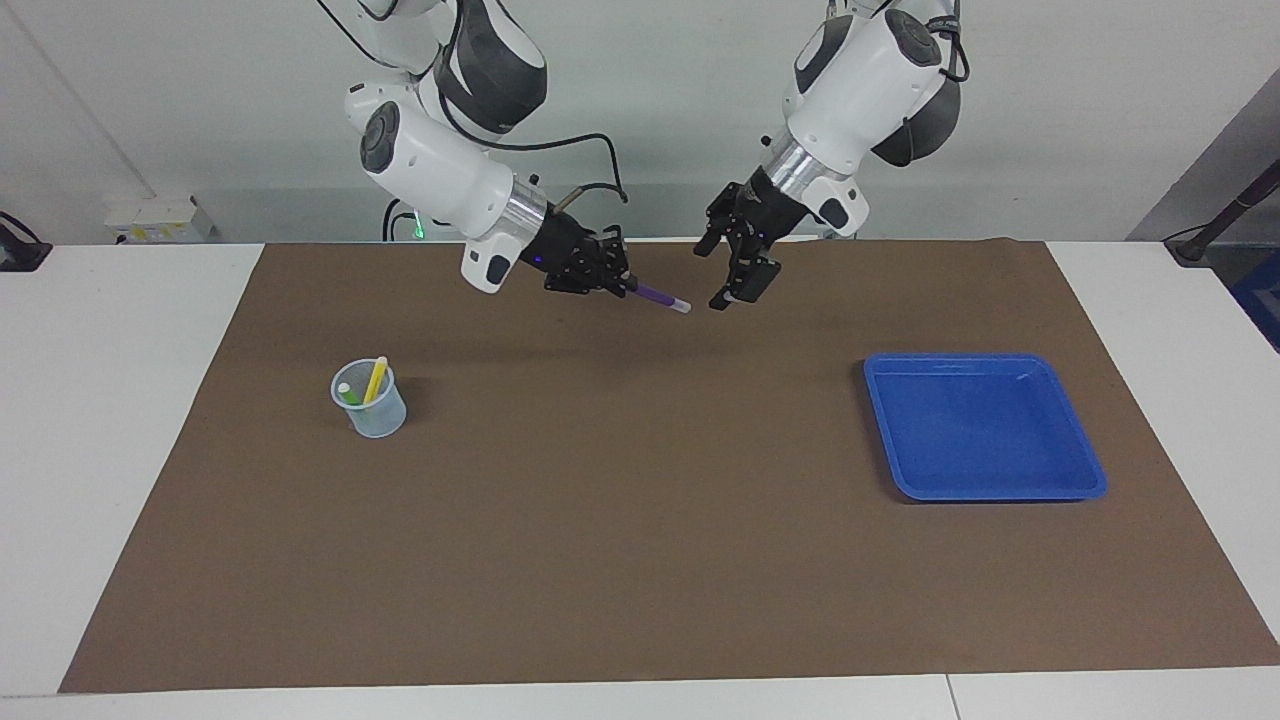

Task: Transfer and insert pens with both arms
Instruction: 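Carry the purple pen to the cup while the left gripper returns to tray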

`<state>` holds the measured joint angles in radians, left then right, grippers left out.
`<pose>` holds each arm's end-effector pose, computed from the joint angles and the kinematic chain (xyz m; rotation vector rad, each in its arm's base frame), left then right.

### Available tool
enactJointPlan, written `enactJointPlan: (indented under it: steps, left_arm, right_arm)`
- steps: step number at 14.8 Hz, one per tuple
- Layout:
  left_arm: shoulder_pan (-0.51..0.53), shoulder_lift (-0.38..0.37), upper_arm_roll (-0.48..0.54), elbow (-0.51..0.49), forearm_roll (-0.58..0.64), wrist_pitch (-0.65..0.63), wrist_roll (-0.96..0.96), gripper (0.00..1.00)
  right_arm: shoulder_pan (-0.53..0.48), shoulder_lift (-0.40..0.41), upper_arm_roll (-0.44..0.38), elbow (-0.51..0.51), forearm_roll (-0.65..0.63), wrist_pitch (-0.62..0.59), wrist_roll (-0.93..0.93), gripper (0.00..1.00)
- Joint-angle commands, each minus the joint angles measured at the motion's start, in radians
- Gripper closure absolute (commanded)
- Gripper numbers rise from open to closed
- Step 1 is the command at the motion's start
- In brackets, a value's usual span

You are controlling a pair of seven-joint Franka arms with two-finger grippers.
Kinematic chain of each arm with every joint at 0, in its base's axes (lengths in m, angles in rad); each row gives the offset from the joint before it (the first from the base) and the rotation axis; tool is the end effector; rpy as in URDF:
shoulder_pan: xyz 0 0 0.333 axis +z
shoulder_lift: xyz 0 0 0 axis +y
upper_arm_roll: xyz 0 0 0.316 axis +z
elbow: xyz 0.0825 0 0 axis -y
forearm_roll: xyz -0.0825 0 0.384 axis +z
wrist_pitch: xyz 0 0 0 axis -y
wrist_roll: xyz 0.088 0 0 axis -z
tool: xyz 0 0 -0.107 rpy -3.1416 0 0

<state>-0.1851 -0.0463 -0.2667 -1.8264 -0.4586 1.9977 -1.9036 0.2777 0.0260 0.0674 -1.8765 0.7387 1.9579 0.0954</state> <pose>0.5010 -0.2762 0.5728 1.9184 1.9704 -0.4343 0.5309 0.2376 0.5141 -2.4524 0.0260 0.1275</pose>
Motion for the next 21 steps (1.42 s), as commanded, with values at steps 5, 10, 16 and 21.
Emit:
enactJointPlan:
  steps: [5, 10, 16, 21]
  left_arm:
    - [0.263, -0.032, -0.002, 0.01, 0.099, -0.174, 0.406, 0.0]
    - [0.389, -0.032, -0.002, 0.021, 0.205, -0.211, 0.661, 0.0]
    - [0.4, -0.033, 0.03, 0.018, 0.29, -0.189, 0.828, 0.0]
    - [0.366, -0.029, 0.058, 0.018, 0.301, -0.139, 0.853, 0.0]
  right_arm:
    - [-0.089, -0.061, 0.005, 0.019, -0.289, -0.106, 0.006, 1.0]
    - [-0.101, -0.092, 0.003, 0.023, -0.542, -0.162, 0.0, 1.0]
    - [-0.169, -0.117, 0.005, 0.025, -0.735, -0.192, -0.097, 1.0]
    - [-0.264, -0.117, 0.006, 0.016, -0.805, -0.175, -0.227, 1.0]
